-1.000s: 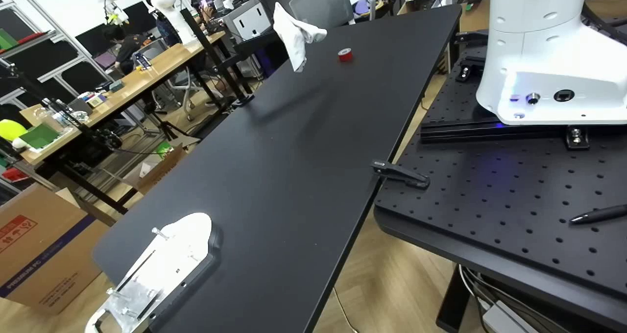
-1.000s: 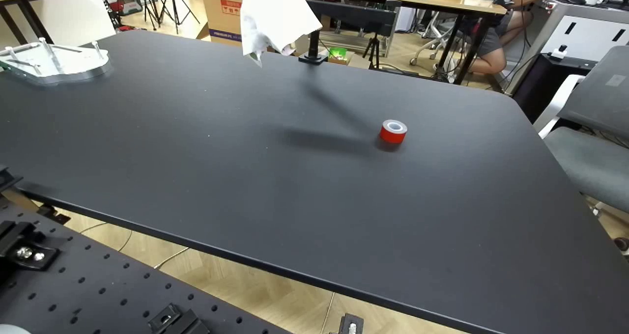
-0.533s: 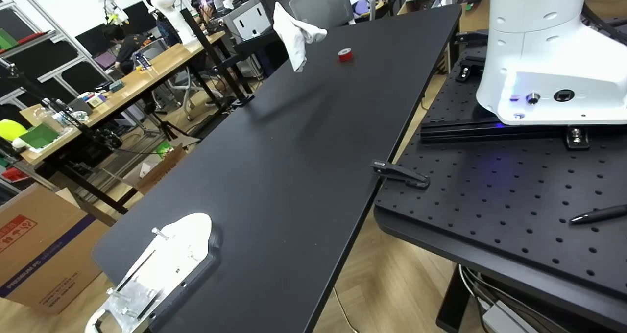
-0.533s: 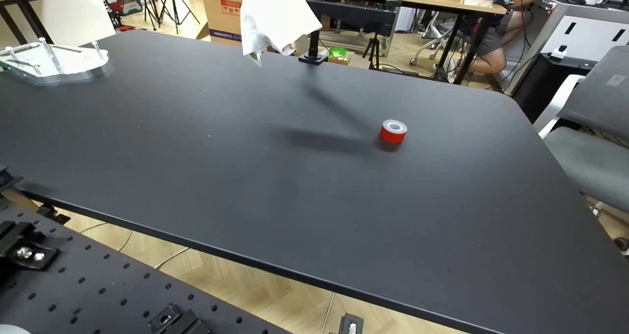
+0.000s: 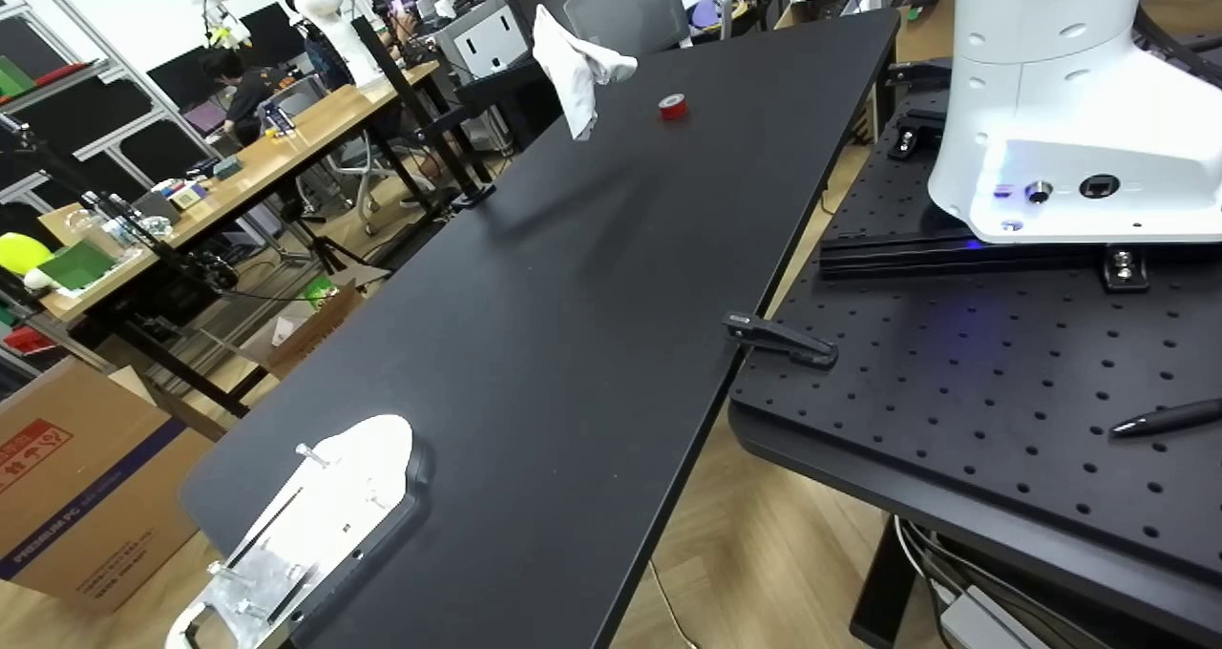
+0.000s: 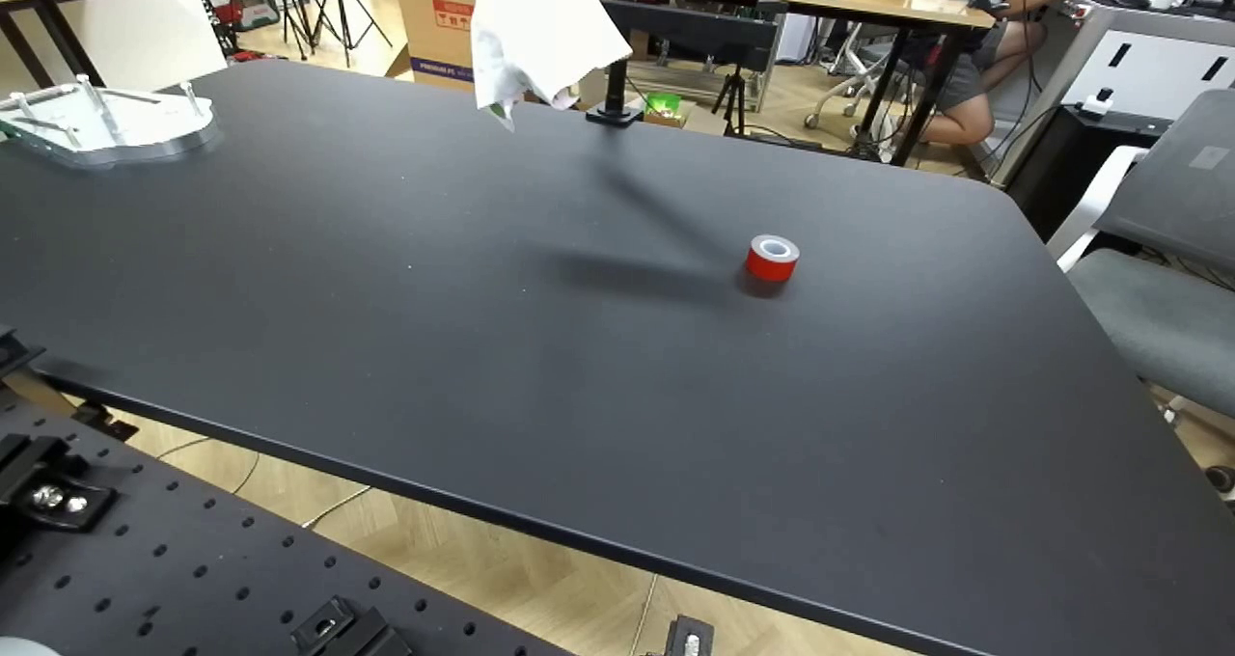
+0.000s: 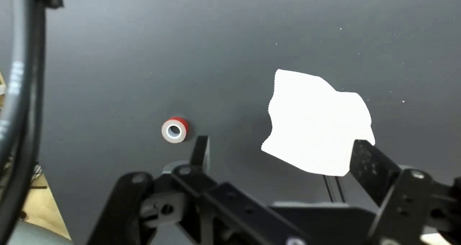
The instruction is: Unhang the cloth and put it on the table
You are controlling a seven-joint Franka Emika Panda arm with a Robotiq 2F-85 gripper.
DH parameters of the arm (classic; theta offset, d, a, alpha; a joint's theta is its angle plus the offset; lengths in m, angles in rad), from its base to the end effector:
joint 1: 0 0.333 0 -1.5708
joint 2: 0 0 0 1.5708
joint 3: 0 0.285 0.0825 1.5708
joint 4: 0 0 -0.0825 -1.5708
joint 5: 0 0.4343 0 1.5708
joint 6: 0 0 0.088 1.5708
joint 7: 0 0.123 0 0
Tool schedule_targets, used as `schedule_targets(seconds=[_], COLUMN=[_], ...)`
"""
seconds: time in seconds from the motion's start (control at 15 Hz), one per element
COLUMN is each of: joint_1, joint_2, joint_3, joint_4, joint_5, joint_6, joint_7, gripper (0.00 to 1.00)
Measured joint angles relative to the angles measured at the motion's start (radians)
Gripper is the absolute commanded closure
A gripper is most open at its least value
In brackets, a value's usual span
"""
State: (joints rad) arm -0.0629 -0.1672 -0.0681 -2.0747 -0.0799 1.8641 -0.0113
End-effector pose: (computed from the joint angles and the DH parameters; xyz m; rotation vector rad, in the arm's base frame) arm 0.5480 -0.0803 0.4354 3.0759 -0.1442 -0.0740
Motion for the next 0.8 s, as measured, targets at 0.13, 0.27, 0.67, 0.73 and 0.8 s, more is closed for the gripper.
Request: schedule_targets(seconds=[0.13, 0.27, 0.67, 0.73, 0.8], joint_1=[0.013, 0.028, 0.059, 0.060, 0.061], joint_2=[0.065, 0.124, 0.208, 0.213, 0.217], joint_3=[0.021, 0.039, 0.070, 0.073, 0.074], joint_4=[0.018, 0.039, 0.069, 0.070, 0.070], joint_5=[-0.026, -0.037, -0.036, -0.034, -0.033], joint_6=[0.033, 0.056, 0.086, 0.086, 0.086], joint_7=[-0.020, -0.041, -0.068, -0.069, -0.069], gripper=[0.00, 0.00, 0.00, 0.00, 0.00])
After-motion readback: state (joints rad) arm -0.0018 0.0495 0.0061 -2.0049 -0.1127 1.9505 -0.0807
